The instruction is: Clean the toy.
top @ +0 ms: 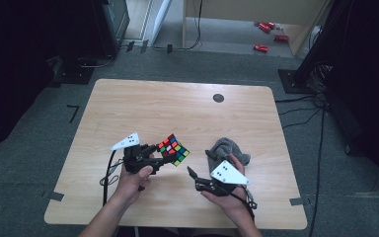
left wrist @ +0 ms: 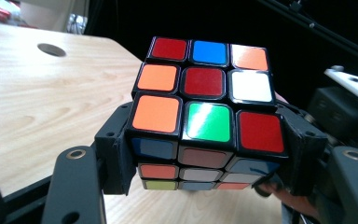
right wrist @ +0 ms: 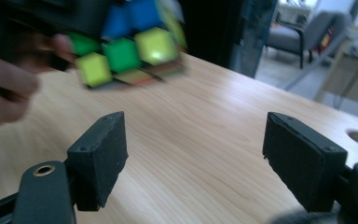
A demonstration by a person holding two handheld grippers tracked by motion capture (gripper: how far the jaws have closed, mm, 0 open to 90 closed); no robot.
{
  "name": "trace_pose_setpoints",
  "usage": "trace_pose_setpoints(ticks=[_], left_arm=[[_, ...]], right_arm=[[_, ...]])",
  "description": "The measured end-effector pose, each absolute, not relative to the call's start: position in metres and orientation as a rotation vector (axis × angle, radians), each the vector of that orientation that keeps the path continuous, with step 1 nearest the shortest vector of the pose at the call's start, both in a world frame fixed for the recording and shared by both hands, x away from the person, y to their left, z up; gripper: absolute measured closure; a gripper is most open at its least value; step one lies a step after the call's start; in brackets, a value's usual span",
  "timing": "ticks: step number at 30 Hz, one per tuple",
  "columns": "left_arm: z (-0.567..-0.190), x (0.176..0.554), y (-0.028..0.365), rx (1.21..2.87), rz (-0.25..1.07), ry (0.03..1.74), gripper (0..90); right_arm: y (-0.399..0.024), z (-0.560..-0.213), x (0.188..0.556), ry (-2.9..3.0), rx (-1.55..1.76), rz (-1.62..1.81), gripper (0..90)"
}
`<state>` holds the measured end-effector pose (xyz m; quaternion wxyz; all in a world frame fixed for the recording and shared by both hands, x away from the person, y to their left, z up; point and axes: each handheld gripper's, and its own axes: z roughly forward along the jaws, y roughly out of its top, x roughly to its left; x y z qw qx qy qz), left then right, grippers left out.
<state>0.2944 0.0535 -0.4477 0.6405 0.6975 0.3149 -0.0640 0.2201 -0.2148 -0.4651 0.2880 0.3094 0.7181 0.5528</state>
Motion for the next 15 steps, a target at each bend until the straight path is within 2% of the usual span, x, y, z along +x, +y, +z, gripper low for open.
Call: trace_pose_setpoints(ticks=[9, 15], left_arm=[[-0.451, 0.284, 0.03, 1.626, -0.239, 0.703, 34.4], [-0.456, 0.284, 0.025, 1.615, -0.305, 0.716, 34.3]], right_arm=[[-0.192, -0.468, 0.209, 1.867, 0.706, 1.425, 23.9], [-0.19, -0.467, 0.204, 1.825, 0.664, 1.358, 33.0]])
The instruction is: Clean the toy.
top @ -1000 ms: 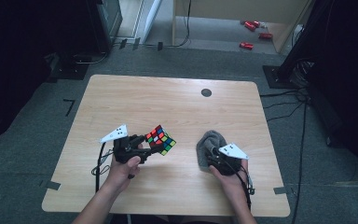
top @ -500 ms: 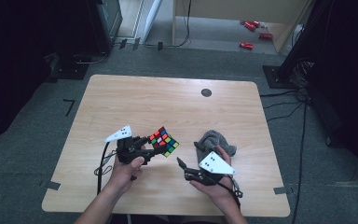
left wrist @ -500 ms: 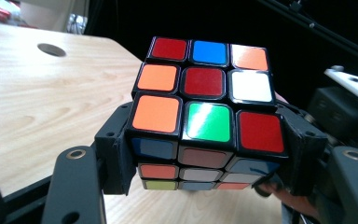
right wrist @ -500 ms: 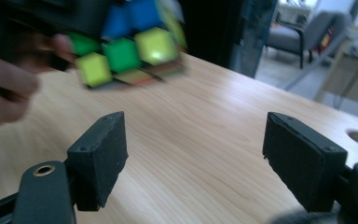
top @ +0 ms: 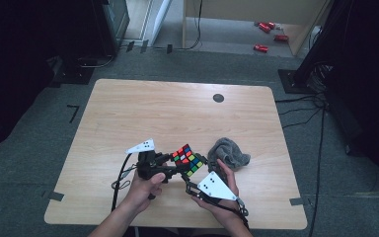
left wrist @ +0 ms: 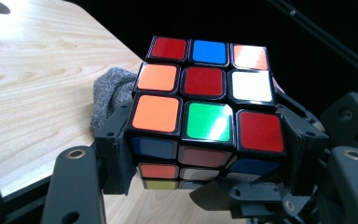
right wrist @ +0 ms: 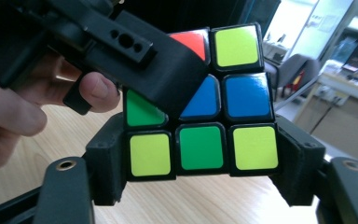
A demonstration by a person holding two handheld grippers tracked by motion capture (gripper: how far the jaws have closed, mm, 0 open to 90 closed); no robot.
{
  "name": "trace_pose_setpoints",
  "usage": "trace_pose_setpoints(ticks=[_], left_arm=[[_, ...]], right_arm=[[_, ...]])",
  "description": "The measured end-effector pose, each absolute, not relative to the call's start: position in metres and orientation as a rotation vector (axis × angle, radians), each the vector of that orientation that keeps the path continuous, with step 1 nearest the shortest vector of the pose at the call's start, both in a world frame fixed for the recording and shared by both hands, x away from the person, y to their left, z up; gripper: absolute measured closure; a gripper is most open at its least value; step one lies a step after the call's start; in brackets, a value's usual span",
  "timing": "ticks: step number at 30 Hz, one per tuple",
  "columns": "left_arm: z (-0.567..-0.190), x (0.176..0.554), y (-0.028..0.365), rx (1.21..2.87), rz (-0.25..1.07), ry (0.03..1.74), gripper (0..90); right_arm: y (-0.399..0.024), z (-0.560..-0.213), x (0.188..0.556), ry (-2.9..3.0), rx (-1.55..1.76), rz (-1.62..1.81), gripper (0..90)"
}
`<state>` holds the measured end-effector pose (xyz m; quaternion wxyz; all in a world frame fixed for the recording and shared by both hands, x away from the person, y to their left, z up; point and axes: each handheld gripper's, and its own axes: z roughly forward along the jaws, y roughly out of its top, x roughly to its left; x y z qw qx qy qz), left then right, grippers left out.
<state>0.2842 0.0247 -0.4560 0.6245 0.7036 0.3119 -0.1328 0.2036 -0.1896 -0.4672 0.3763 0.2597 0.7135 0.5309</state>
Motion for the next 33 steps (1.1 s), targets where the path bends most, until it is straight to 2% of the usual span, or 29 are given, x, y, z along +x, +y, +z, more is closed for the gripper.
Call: trace_pose_setpoints(ticks=[6, 13, 19, 28, 33], left_arm=[[-0.458, 0.286, 0.025, 1.635, -0.275, 0.681, 32.1], [-0.45, 0.287, 0.042, 1.602, -0.134, 0.589, 26.1], [-0.449, 0.288, 0.057, 1.636, 0.028, 0.482, 27.2], [-0.452, 0.265, 0.037, 1.848, 0.461, 0.309, 26.4], [-0.453, 0.257, 0.028, 1.879, 0.547, 0.239, 23.5]], right_arm=[[-0.19, -0.466, 0.204, 1.861, 0.679, 1.334, 34.1], [-0.2, -0.461, 0.209, 1.878, 0.735, 1.316, 34.3], [-0.22, -0.448, 0.214, 1.88, 0.877, 1.421, 34.3], [-0.22, -0.433, 0.21, 1.923, 1.004, 1.539, 34.3], [-0.213, -0.435, 0.211, 1.948, 1.063, 1.551, 34.3]])
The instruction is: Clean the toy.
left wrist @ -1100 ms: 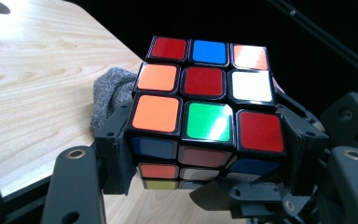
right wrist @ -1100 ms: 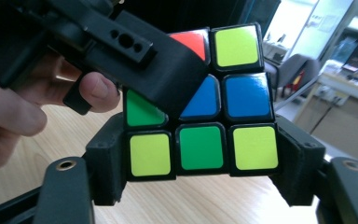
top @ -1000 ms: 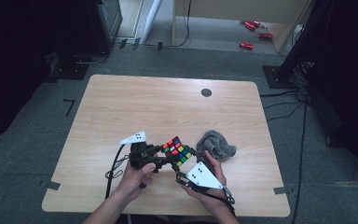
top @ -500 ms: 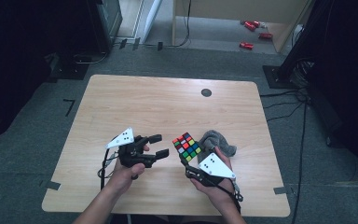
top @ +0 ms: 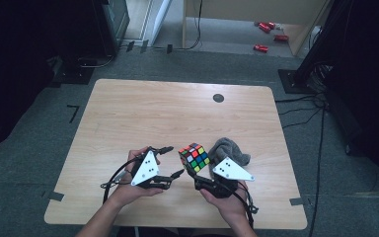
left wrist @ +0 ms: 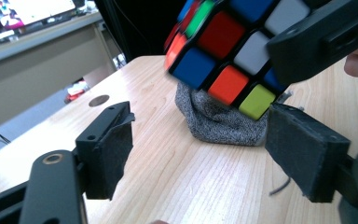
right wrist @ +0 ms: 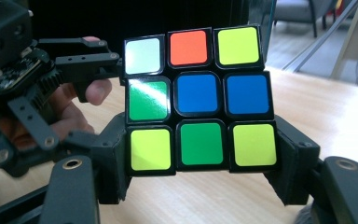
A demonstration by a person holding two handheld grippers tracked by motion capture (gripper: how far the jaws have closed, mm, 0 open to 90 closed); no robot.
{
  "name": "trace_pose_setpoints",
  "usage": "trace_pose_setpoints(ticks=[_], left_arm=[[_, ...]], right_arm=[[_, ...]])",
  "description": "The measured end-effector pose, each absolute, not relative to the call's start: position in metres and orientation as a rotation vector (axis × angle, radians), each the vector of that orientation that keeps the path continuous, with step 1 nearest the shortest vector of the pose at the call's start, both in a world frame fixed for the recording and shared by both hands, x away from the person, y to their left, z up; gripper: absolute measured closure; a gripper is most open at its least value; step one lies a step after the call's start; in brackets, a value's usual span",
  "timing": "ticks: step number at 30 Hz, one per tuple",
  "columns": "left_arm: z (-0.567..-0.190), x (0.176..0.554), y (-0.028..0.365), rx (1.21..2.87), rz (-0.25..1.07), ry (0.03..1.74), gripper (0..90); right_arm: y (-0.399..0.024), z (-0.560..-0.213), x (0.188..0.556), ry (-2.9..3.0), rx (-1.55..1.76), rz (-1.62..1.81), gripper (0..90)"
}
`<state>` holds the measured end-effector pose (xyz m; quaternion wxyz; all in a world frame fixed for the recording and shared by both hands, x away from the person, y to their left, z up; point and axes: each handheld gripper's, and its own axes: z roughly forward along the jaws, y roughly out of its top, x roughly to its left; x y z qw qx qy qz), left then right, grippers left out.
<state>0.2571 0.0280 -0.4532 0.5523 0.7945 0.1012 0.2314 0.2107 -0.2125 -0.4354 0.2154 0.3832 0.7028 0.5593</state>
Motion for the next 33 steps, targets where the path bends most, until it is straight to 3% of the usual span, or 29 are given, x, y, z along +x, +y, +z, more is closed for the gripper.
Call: trace_pose_setpoints(ticks=[15, 18, 20, 24, 26, 28, 32, 33], left_arm=[[-0.464, 0.251, 0.014, 1.915, 0.624, 0.14, 18.2], [-0.465, 0.252, 0.015, 1.915, 0.639, 0.123, 22.1], [-0.467, 0.251, 0.015, 1.907, 0.641, 0.116, 29.2], [-0.466, 0.251, 0.015, 1.915, 0.643, 0.122, 30.9], [-0.466, 0.252, 0.016, 1.926, 0.63, 0.133, 32.8], [-0.467, 0.255, 0.018, 1.937, 0.611, 0.155, 33.1], [-0.466, 0.265, 0.026, 1.93, 0.544, 0.242, 33.2], [-0.465, 0.267, 0.029, 1.928, 0.538, 0.265, 33.2]], right_arm=[[-0.198, -0.442, 0.21, 2.045, 1.19, 1.609, 34.2], [-0.193, -0.443, 0.209, 2.065, 1.194, 1.605, 34.2], [-0.192, -0.443, 0.21, 2.041, 1.23, 1.602, 34.1], [-0.196, -0.445, 0.213, 2.044, 1.279, 1.636, 33.7], [-0.196, -0.445, 0.214, 2.037, 1.281, 1.63, 32.0], [-0.197, -0.443, 0.216, 2.055, 1.255, 1.598, 21.6], [-0.21, -0.437, 0.218, 2.056, 1.172, 1.584, 14.7], [-0.214, -0.435, 0.218, 2.044, 1.153, 1.571, 17.2]])
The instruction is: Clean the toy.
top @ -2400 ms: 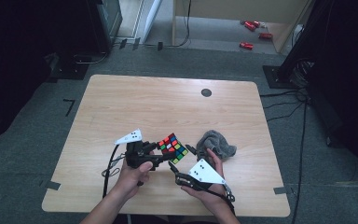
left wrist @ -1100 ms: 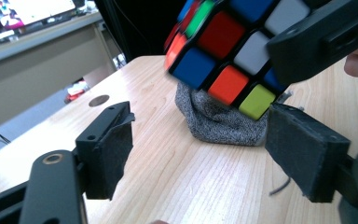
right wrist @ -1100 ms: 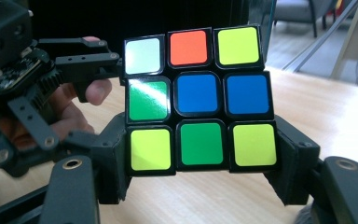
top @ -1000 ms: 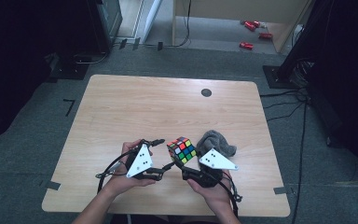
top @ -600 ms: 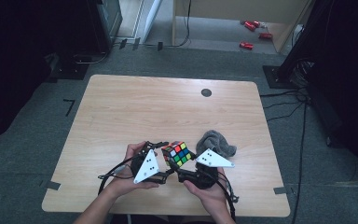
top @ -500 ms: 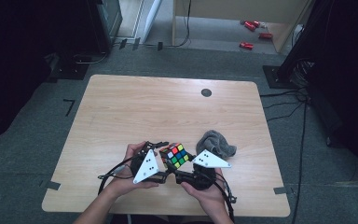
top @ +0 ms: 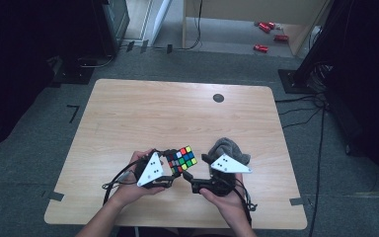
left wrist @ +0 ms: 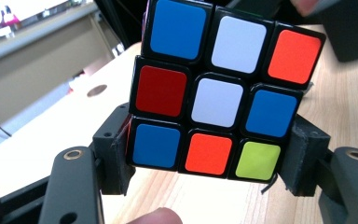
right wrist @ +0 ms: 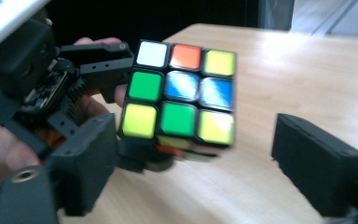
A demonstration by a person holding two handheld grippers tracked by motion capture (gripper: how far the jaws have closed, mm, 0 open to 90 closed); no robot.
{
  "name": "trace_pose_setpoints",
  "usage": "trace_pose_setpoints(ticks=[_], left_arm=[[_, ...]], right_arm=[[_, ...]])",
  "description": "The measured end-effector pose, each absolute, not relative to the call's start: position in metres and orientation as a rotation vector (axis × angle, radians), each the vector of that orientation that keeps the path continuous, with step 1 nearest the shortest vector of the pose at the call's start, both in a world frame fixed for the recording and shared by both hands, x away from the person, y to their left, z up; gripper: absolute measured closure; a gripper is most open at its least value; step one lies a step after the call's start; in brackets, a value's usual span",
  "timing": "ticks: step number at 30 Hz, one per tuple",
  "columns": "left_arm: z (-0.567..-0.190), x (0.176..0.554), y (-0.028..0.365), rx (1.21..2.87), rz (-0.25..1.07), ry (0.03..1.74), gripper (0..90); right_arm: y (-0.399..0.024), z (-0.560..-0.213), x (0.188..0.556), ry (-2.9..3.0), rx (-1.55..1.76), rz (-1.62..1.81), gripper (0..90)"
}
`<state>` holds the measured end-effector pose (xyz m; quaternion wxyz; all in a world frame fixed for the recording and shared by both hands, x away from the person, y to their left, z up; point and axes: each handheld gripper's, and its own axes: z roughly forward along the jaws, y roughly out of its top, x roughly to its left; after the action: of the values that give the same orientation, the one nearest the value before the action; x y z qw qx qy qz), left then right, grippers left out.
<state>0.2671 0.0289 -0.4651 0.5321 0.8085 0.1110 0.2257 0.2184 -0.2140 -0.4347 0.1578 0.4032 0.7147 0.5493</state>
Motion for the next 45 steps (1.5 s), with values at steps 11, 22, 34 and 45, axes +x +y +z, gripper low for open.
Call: trace_pose_setpoints(ticks=[11, 22, 34, 45], left_arm=[[-0.463, 0.278, 0.046, 1.89, 0.4, 0.408, 33.4], [-0.463, 0.28, 0.047, 1.895, 0.361, 0.426, 33.4], [-0.465, 0.281, 0.046, 1.893, 0.332, 0.424, 33.4], [-0.472, 0.274, 0.03, 1.949, 0.317, 0.38, 33.4]], right_arm=[[-0.259, -0.465, 0.244, 2.059, 1.097, 1.124, 17.7], [-0.269, -0.508, 0.26, 2.121, 1.297, 0.923, 32.3], [-0.275, -0.502, 0.255, 2.08, 1.298, 1.039, 76.0], [-0.236, -0.435, 0.216, 1.95, 1.027, 1.491, 76.3]])
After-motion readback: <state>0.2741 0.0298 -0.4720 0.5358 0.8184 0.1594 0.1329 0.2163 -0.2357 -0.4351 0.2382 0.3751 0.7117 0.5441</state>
